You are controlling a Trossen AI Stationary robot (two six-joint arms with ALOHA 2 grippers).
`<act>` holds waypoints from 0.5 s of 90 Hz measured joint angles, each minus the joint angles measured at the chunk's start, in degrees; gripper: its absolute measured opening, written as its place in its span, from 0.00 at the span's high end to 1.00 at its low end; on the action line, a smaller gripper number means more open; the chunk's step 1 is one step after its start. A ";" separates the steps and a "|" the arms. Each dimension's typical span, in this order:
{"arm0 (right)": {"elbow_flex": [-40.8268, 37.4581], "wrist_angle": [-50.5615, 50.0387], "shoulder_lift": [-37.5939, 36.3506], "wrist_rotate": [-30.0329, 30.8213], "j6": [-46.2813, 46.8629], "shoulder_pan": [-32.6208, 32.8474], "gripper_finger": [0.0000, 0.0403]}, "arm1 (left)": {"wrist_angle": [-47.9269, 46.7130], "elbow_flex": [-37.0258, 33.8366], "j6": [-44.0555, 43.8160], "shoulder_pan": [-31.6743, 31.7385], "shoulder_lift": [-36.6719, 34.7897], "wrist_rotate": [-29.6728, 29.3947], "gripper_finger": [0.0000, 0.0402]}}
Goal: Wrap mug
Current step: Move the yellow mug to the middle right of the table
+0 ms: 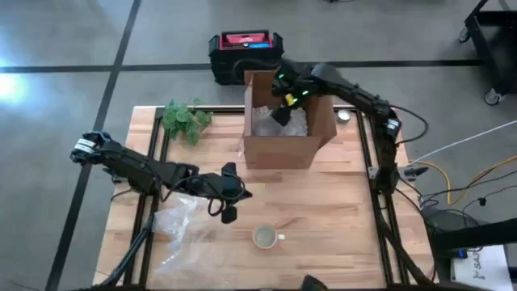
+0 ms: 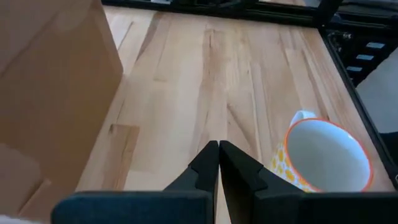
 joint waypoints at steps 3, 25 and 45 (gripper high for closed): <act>0.93 -0.42 -1.62 -0.17 -0.11 0.56 0.32 | -0.69 0.04 0.00 0.00 -0.12 0.00 1.00; -0.95 -1.85 -14.87 -1.24 -1.74 10.15 0.27 | -11.74 0.06 -3.00 -0.01 -1.02 3.36 1.00; -16.19 3.06 -23.69 -0.49 1.17 27.86 0.30 | -25.21 0.06 -10.98 -1.13 -1.09 10.60 1.00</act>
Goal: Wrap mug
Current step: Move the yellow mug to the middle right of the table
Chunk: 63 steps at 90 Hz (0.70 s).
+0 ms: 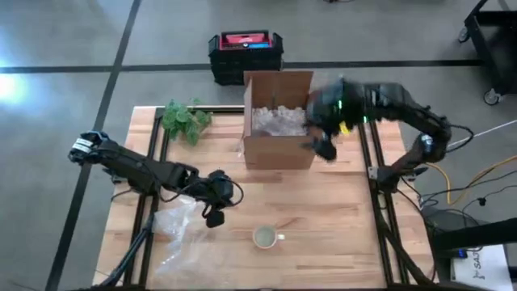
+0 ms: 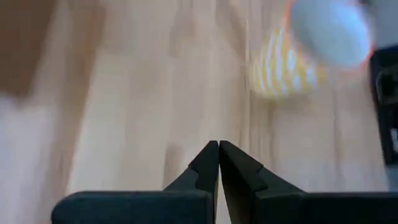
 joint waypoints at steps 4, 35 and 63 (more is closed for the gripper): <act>-4.48 3.44 -1.26 0.69 1.28 4.32 0.31 | -2.23 0.00 -1.69 -0.53 -0.02 -0.04 1.00; -26.88 36.58 5.55 8.70 0.12 27.97 0.39 | -7.65 0.00 -4.76 -3.56 -0.55 0.02 1.00; -13.81 30.59 24.86 8.71 0.83 29.13 0.48 | -7.63 0.00 -4.30 -3.89 -0.57 0.00 1.00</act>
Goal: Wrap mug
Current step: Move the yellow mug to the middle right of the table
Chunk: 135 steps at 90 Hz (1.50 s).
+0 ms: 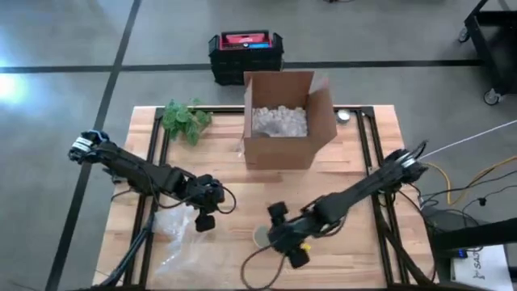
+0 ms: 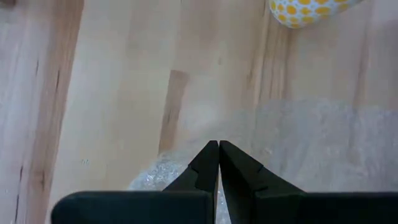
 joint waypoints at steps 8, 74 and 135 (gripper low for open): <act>5.29 -3.62 4.40 -0.42 1.00 0.07 0.50 | -0.02 0.00 -0.02 -0.32 0.00 0.00 1.00; 27.71 -31.04 23.60 -0.27 16.11 -0.55 0.96 | 0.69 0.00 0.30 -4.93 0.02 -0.01 1.00; -20.46 -28.21 -14.27 4.83 33.73 -5.77 0.99 | 0.59 -0.02 1.86 -6.00 0.02 -0.26 1.00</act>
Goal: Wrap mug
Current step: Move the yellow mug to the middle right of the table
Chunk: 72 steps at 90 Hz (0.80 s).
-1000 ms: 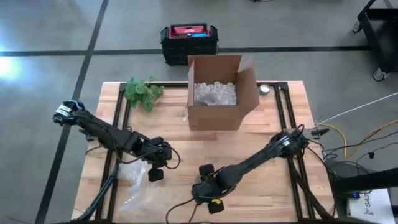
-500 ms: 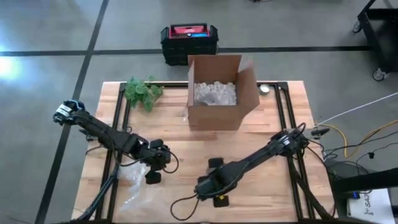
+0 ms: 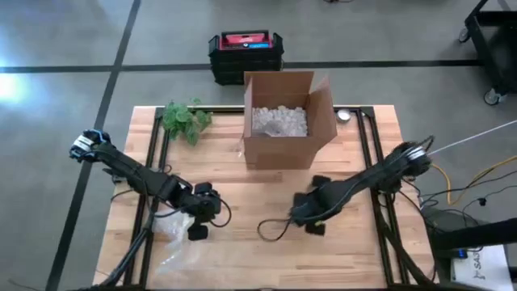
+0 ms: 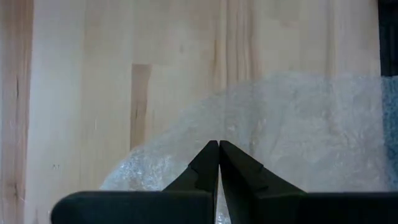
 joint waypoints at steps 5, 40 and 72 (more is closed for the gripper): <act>-5.20 1.70 -3.86 0.30 1.22 -0.67 0.99 | 0.04 0.00 0.27 -0.11 -0.02 -0.67 1.00; -26.80 8.40 -18.47 -0.88 7.04 -4.22 0.97 | 0.27 0.00 0.78 -0.16 -0.02 -1.69 1.00; -25.45 6.00 -19.35 -0.33 5.84 -4.22 0.70 | 0.41 0.00 0.46 -0.16 -0.03 -1.72 1.00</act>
